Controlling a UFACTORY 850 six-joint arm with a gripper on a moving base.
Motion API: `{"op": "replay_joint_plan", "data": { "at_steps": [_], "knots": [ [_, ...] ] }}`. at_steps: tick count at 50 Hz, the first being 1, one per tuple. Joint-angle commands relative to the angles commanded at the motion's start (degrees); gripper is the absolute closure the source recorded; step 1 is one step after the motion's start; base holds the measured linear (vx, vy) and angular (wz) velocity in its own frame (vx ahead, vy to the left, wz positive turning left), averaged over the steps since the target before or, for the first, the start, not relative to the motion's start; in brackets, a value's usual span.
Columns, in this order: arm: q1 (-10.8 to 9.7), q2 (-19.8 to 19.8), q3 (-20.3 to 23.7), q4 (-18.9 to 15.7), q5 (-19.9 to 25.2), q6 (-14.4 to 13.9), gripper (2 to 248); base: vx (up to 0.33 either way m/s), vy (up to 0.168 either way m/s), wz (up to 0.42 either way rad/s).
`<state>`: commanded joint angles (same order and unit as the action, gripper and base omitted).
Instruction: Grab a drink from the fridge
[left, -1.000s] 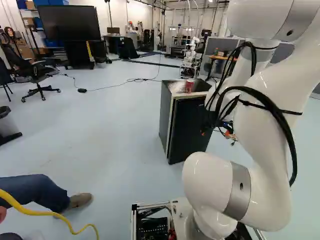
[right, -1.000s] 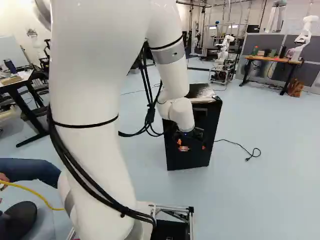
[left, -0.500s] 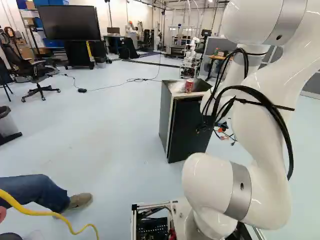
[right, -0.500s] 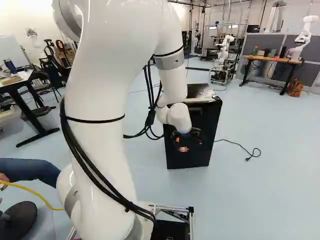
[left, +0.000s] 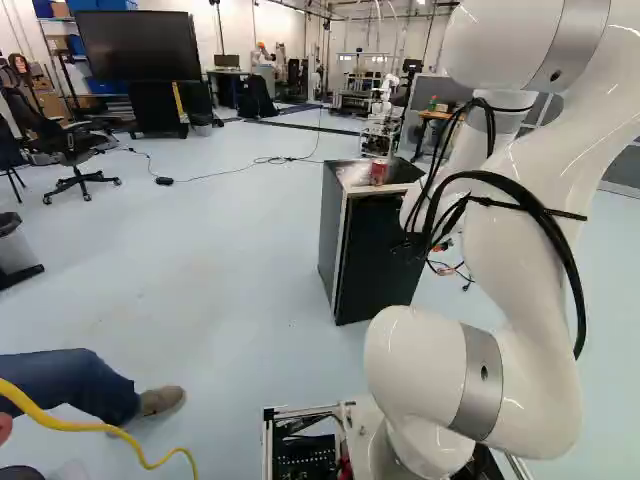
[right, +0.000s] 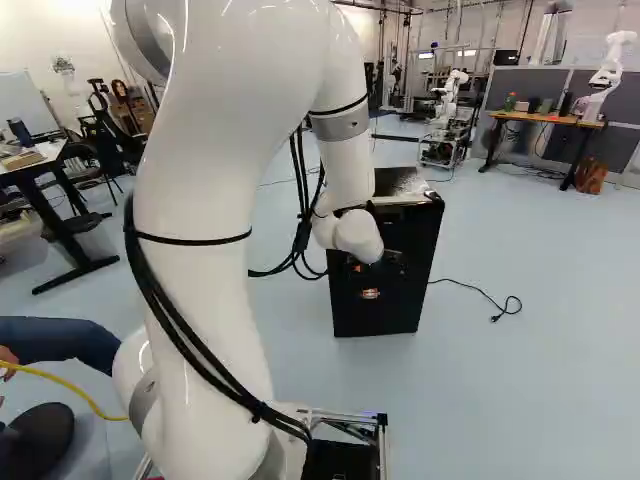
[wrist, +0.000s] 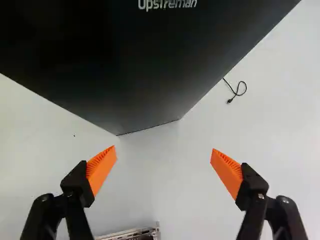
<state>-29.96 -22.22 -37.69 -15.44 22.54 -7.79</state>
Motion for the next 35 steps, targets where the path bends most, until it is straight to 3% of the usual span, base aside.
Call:
{"op": "replay_joint_plan", "data": {
  "at_steps": [35],
  "knots": [
    [2.0,1.0,1.3,-0.1,9.2,0.0,3,0.0,0.0,0.0]
  ]
}}
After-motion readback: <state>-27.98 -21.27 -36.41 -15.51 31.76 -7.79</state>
